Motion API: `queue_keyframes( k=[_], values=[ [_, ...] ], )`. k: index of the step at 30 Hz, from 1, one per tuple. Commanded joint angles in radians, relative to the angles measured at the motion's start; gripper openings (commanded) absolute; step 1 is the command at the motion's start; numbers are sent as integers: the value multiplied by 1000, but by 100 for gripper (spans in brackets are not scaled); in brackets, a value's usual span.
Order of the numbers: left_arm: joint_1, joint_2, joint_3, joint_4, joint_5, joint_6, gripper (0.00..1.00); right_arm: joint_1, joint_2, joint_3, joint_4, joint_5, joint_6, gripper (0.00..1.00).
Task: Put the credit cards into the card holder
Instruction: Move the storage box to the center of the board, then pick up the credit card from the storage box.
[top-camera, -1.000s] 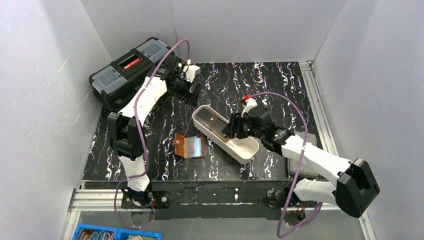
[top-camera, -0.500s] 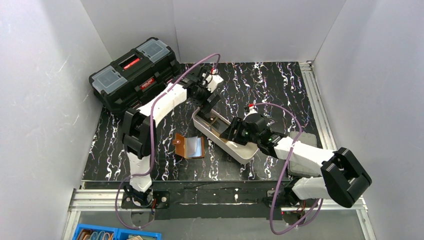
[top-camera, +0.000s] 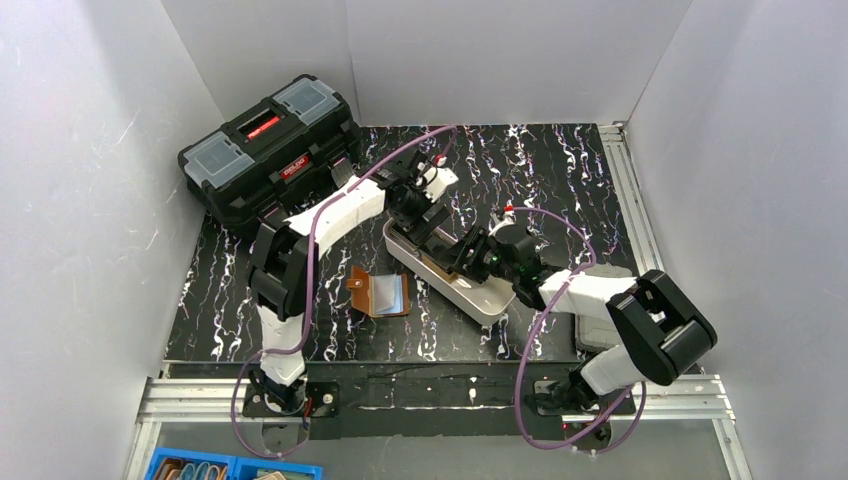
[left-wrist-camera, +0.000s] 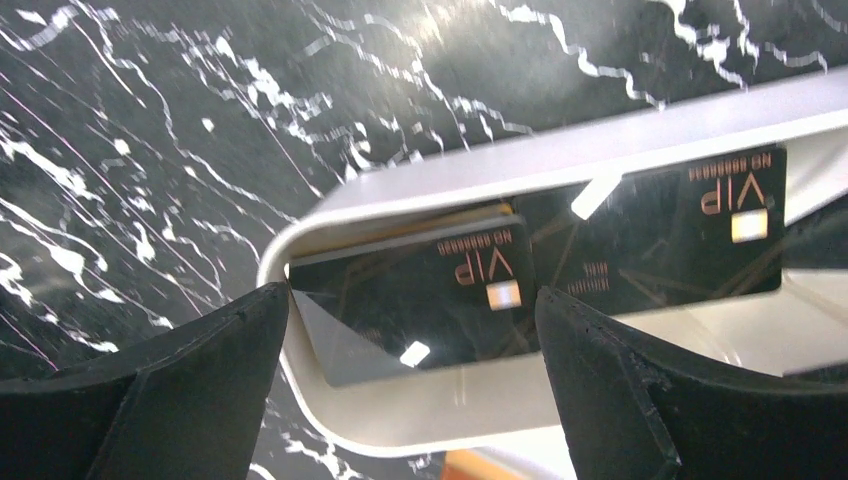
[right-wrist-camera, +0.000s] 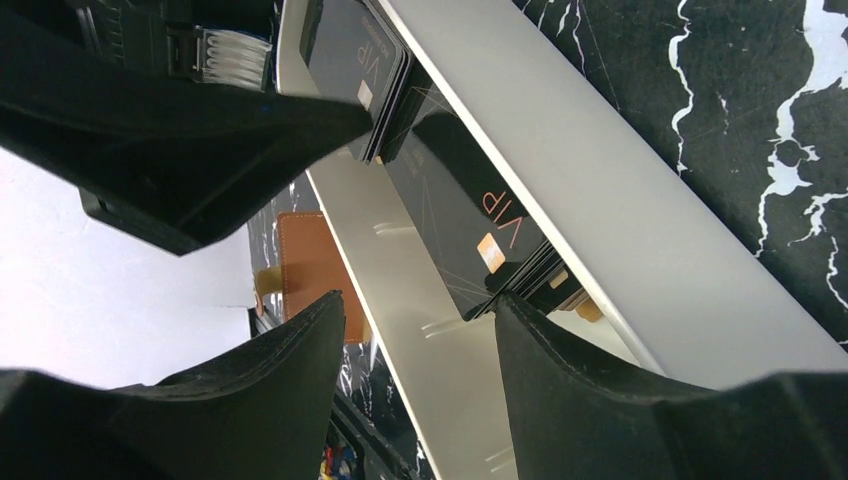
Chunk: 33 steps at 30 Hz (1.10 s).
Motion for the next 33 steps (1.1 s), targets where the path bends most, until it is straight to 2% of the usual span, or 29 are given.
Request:
queue_keyframes(
  k=[1, 7, 12, 20, 33],
  values=[
    [30, -89, 42, -175, 19, -14, 94, -12, -42, -30, -10, 54, -6, 65],
    [38, -97, 28, -186, 23, -7, 94, -12, -126, -35, -73, 119, -29, 65],
    [38, -79, 43, -178, 44, -30, 94, -12, -112, 2, -109, 132, -50, 65],
    [40, -101, 35, -166, 16, -14, 94, -12, -10, 37, -44, 100, -55, 64],
    [71, -126, 25, -173, 5, -6, 94, -11, -57, 69, -5, 61, -105, 63]
  ],
)
